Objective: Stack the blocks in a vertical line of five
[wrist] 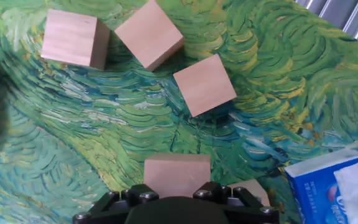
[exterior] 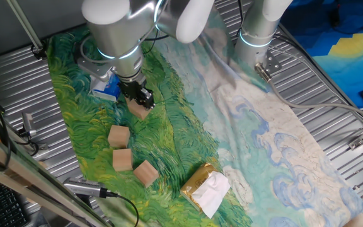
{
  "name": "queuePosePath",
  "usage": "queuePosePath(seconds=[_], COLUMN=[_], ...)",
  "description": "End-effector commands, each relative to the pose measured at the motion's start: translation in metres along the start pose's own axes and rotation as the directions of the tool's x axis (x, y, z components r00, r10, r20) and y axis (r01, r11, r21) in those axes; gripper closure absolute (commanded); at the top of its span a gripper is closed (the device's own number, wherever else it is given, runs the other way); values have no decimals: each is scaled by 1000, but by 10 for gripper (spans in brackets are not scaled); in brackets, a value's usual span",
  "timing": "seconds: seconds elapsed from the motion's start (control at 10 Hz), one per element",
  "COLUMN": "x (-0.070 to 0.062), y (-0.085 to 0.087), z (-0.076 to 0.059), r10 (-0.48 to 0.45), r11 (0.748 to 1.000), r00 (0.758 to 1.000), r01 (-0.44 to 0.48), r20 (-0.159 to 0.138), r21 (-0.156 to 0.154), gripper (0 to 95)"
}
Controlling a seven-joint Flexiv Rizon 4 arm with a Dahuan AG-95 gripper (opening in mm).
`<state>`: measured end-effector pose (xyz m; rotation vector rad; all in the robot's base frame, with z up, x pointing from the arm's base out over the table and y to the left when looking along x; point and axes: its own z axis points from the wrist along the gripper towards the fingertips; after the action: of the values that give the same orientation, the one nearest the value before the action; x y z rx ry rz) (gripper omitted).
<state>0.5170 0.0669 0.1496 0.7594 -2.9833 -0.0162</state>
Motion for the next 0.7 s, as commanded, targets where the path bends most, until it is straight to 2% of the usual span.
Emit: queuePosePath(seconds=[0.1,0.2,0.4,0.7], x=[9,16,24,35], y=[-17,-29,-47,-69], z=[-3,-3,0,5], r10=[-21,-24,-50,-131], r11=[1000,999,999,991], r00=[1000,999,998,991], r01=[21,24,51,132], r20=[15,24,23,42], r21=[-13,-24,-19,-18], gripper=[950,950,950,950])
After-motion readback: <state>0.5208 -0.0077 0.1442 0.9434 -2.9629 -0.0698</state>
